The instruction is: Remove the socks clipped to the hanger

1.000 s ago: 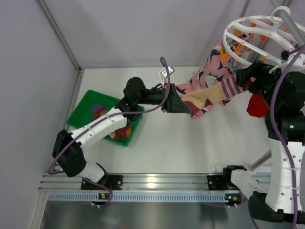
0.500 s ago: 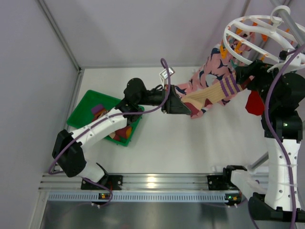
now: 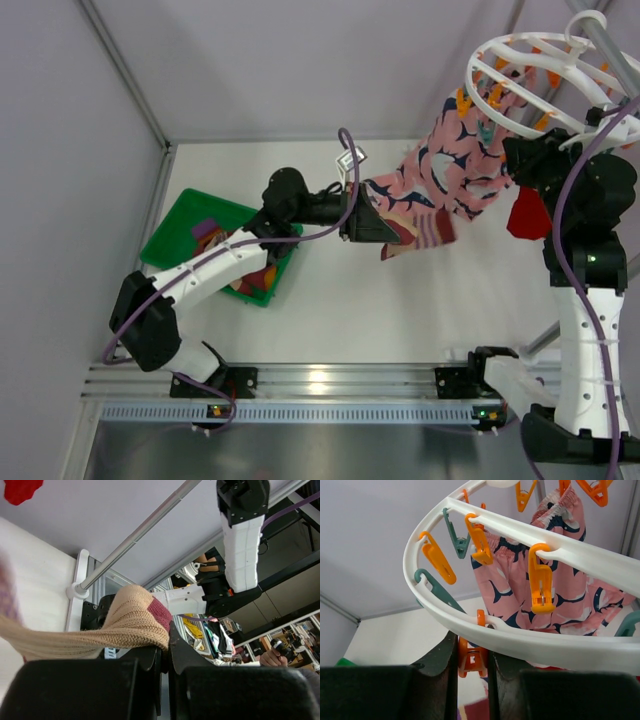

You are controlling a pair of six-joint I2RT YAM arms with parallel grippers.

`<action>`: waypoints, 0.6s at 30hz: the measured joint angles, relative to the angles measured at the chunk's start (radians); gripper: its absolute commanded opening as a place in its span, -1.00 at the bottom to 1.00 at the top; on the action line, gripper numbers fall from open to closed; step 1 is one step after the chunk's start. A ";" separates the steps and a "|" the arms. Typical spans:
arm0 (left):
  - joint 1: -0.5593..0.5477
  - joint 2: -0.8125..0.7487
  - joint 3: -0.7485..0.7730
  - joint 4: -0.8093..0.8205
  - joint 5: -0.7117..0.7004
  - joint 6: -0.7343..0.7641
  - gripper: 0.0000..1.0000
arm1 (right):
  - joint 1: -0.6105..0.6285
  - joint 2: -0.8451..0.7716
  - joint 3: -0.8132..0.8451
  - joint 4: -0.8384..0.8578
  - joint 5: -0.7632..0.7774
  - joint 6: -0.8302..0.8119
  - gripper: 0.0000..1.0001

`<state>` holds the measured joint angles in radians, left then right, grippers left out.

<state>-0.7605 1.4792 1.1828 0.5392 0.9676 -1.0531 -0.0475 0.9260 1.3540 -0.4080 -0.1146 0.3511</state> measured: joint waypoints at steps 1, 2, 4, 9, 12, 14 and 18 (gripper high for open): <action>0.000 0.000 -0.010 0.000 -0.006 0.001 -1.00 | 0.000 0.000 0.000 0.001 -0.003 0.002 -1.00; 0.000 0.000 -0.021 -0.001 -0.008 0.001 -1.00 | 0.000 0.000 0.000 0.001 -0.006 0.004 -1.00; 0.002 0.000 -0.043 -0.002 -0.017 0.002 -1.00 | 0.000 0.000 0.000 0.001 -0.008 0.009 -1.00; 0.038 -0.006 -0.105 -0.001 -0.037 0.005 -1.00 | 0.000 0.000 -0.002 0.001 -0.017 0.018 -1.00; 0.102 -0.031 -0.159 -0.045 -0.068 0.037 -1.00 | 0.000 -0.001 -0.013 0.005 -0.027 0.027 -1.00; 0.158 -0.055 -0.155 -0.194 -0.134 0.135 -1.00 | 0.000 -0.001 -0.020 0.005 -0.033 0.035 -1.00; 0.213 -0.078 -0.051 -0.584 -0.426 0.362 -1.00 | 0.000 0.000 -0.032 0.006 -0.048 0.046 -1.00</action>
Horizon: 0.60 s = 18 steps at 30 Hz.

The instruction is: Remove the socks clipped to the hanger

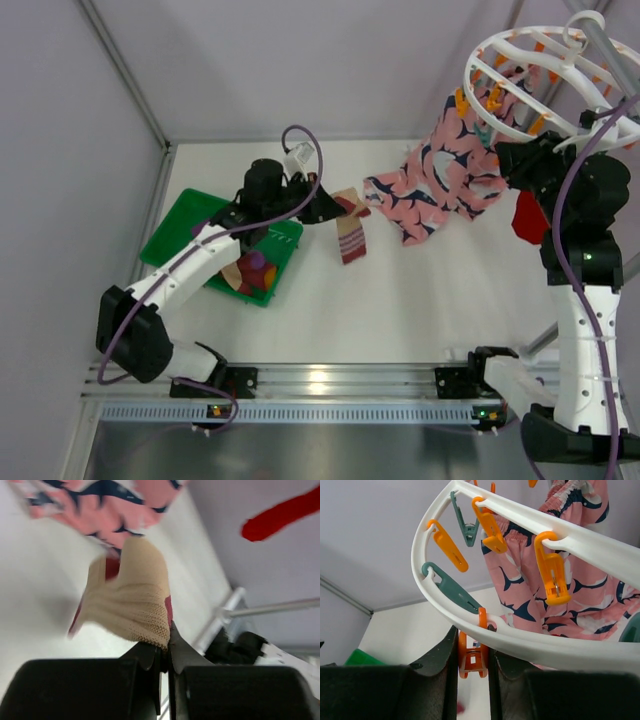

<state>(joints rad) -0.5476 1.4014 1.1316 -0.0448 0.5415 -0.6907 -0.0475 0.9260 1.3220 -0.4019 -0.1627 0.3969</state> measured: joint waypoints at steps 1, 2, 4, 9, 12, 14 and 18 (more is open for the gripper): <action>0.004 -0.013 0.014 -0.064 -0.072 0.045 -1.00 | 0.000 0.001 0.000 -0.001 -0.003 0.000 -1.00; 0.005 -0.032 0.014 -0.113 -0.126 0.077 -1.00 | 0.000 0.002 0.000 0.000 -0.007 0.001 -1.00; 0.009 -0.086 0.013 -0.211 -0.224 0.132 -1.00 | 0.000 0.002 0.000 -0.001 -0.014 0.001 -1.00; 0.010 -0.242 0.011 -0.337 -0.404 0.224 -1.00 | 0.000 0.004 0.000 0.002 -0.026 0.006 -1.00; 0.010 -0.311 0.014 -0.399 -0.507 0.268 -1.00 | 0.000 0.010 0.000 0.002 -0.033 0.008 -1.00; 0.011 -0.336 0.016 -0.439 -0.569 0.293 -1.00 | 0.000 0.013 0.000 0.002 -0.037 0.012 -1.00; 0.030 -0.349 0.019 -0.519 -0.676 0.335 -1.00 | 0.000 0.011 -0.013 0.011 -0.045 0.016 -1.00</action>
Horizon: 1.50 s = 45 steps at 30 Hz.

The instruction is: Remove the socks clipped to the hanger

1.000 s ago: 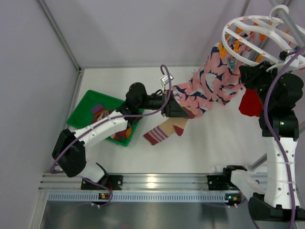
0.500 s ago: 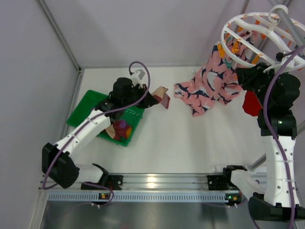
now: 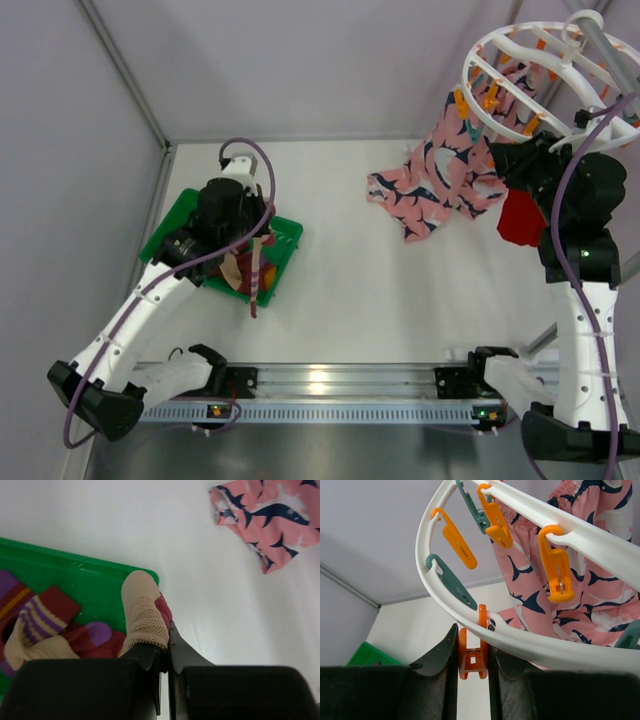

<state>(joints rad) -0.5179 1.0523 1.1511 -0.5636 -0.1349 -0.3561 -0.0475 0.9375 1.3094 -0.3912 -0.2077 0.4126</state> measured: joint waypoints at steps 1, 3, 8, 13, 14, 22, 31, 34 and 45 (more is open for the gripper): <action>0.011 0.002 0.000 -0.021 -0.019 0.009 -1.00 | 0.000 0.000 -0.002 0.000 0.000 0.000 -1.00; 0.036 0.004 0.000 -0.053 -0.042 0.019 -1.00 | 0.000 0.000 -0.007 0.002 -0.003 0.000 -1.00; 0.080 -0.001 -0.013 -0.085 -0.070 0.031 -1.00 | 0.000 -0.002 -0.021 0.013 -0.010 0.000 -1.00; 0.101 -0.005 -0.043 -0.103 -0.092 0.045 -1.00 | 0.000 0.000 -0.027 0.019 -0.016 0.000 -1.00; 0.106 -0.005 -0.048 -0.105 -0.093 0.047 -1.00 | 0.000 0.000 -0.029 0.020 -0.018 0.000 -1.00; 0.161 0.032 -0.011 -0.119 -0.092 0.072 -1.00 | 0.000 0.001 -0.034 0.027 -0.021 0.000 -1.00; 0.197 0.052 0.079 -0.118 -0.106 0.094 -1.00 | 0.000 0.000 -0.034 0.027 -0.022 0.000 -1.00; 0.197 0.066 0.077 -0.117 -0.108 0.096 -1.00 | 0.000 0.000 -0.035 0.027 -0.023 0.000 -1.00; 0.200 0.113 0.040 -0.118 -0.063 0.068 0.96 | 0.000 -0.002 -0.040 0.029 -0.031 0.003 -1.00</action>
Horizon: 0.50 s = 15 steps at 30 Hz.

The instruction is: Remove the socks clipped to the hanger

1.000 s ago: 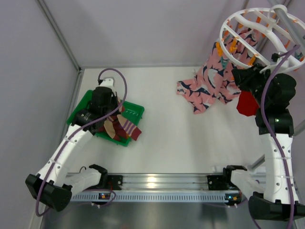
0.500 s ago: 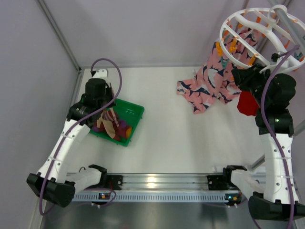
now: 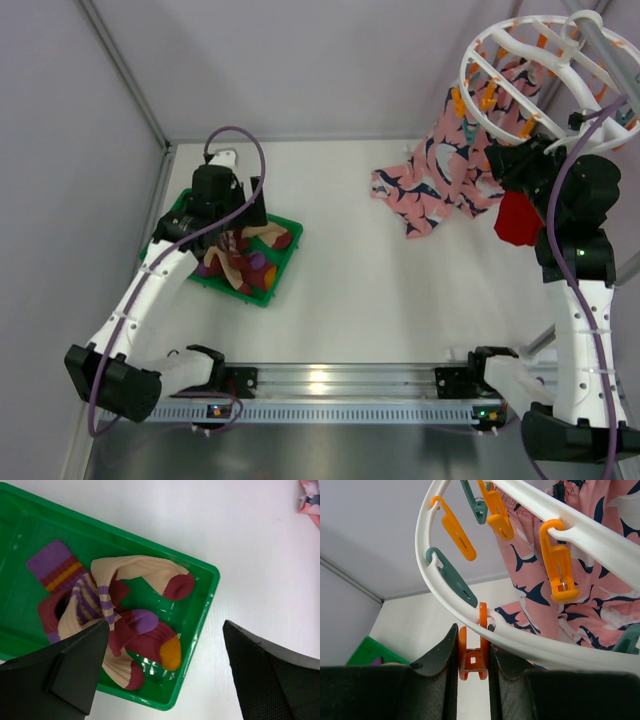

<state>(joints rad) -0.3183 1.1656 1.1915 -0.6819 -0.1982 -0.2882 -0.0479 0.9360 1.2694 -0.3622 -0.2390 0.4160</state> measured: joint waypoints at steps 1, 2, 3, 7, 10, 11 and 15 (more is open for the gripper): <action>0.000 0.003 0.003 0.000 0.023 -0.007 0.97 | 0.000 0.000 0.000 0.000 -0.001 0.000 -1.00; 0.000 0.006 0.007 0.002 0.049 -0.014 0.96 | 0.000 0.000 0.000 0.000 -0.002 0.001 -1.00; -0.001 0.009 0.008 0.014 0.097 -0.022 0.97 | 0.000 0.000 0.000 0.000 -0.003 0.001 -1.00; -0.053 0.016 0.006 0.126 0.282 -0.051 0.96 | 0.000 0.000 0.000 0.000 -0.009 0.008 -1.00; -0.174 0.026 -0.018 0.282 0.391 -0.060 0.97 | 0.000 0.000 0.000 -0.001 -0.017 0.015 -1.00; -0.221 0.030 -0.036 0.342 0.422 -0.061 0.97 | 0.000 0.000 0.000 -0.001 -0.020 0.019 -1.00; -0.382 0.072 -0.109 0.576 0.524 -0.077 0.96 | 0.000 0.000 0.000 -0.002 -0.029 0.032 -1.00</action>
<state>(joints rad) -0.7002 1.2377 1.0828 -0.1059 0.3260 -0.3653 -0.0479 0.9363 1.2697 -0.3637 -0.2676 0.4484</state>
